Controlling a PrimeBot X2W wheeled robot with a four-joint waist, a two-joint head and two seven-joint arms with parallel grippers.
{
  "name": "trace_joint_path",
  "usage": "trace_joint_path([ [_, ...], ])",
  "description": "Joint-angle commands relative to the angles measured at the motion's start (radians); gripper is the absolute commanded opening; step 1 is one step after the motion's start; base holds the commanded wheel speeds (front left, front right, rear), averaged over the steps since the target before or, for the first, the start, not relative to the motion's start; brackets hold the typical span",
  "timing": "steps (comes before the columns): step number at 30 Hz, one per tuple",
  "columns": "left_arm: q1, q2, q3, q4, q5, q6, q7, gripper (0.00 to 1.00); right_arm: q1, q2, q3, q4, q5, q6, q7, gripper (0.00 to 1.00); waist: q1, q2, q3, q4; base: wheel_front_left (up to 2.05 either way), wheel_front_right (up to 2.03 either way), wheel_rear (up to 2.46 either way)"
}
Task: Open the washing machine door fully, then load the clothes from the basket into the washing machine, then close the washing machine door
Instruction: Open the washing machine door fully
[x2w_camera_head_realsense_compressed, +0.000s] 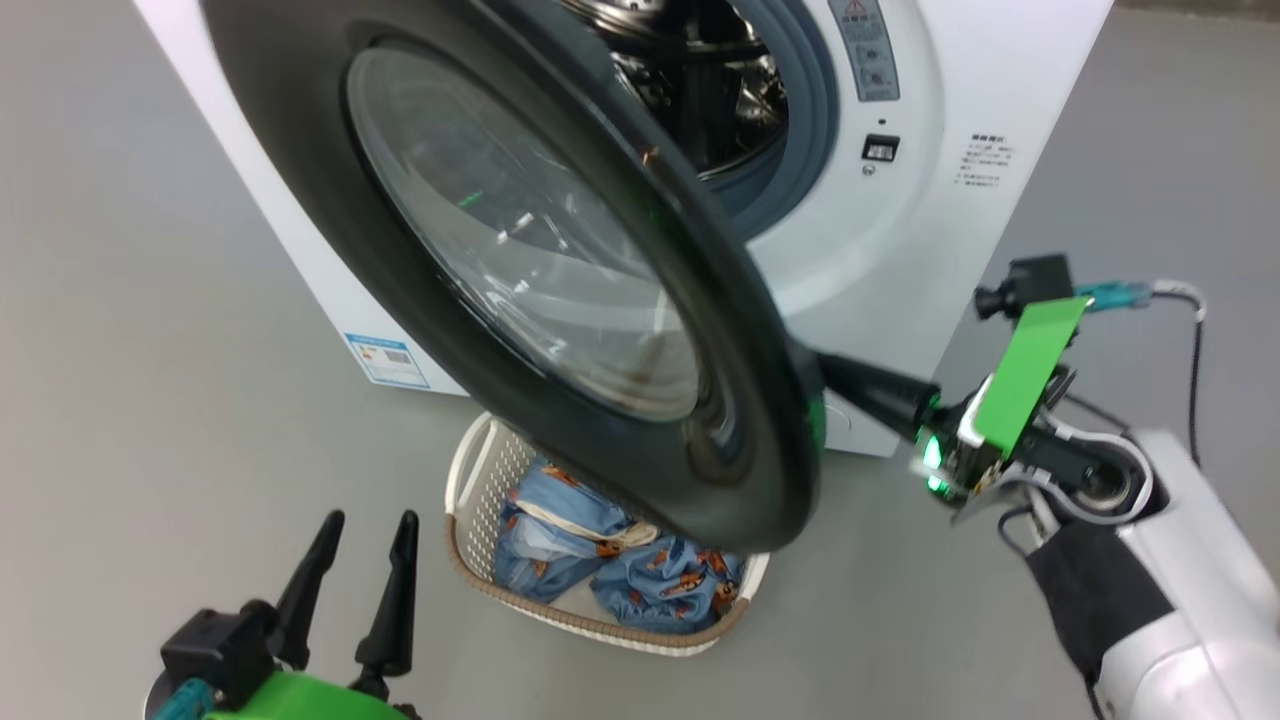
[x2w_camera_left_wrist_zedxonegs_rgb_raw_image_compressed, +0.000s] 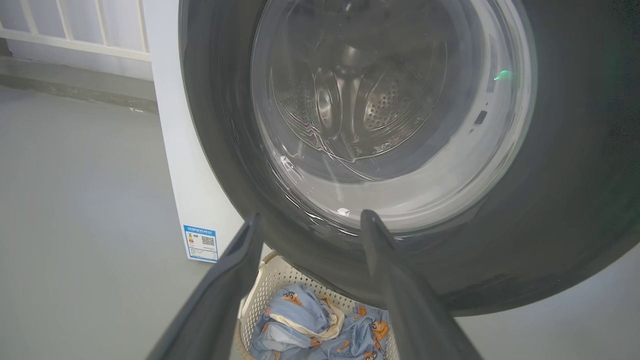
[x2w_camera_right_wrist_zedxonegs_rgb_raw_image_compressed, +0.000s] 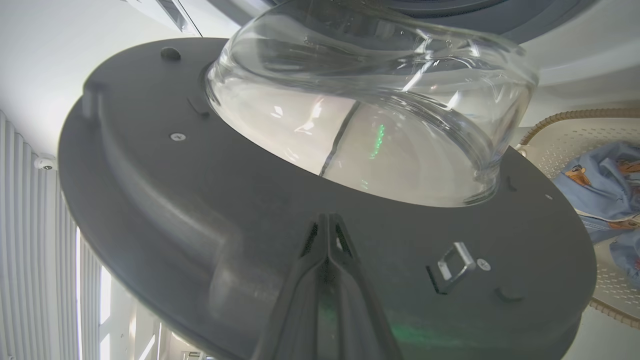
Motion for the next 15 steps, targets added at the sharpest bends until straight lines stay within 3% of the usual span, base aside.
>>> trace_joint_path([
  [1, 0.001, 0.024, 0.040, -0.027, 0.013, -0.002, -0.006, 1.00, 0.032, 0.025, 0.028, -0.046, 0.010, 0.002, 0.019, 0.00, 0.0000, 0.0000, -0.020, 0.009, 0.00, 0.00, 0.00],
  [15, 0.051, 0.017, 0.045, -0.035, 0.022, -0.002, -0.006, 1.00, 0.158, 0.085, 0.087, -0.129, 0.006, 0.002, 0.056, 0.00, 0.0000, 0.0000, -0.061, 0.063, 0.00, 0.00, 0.00],
])
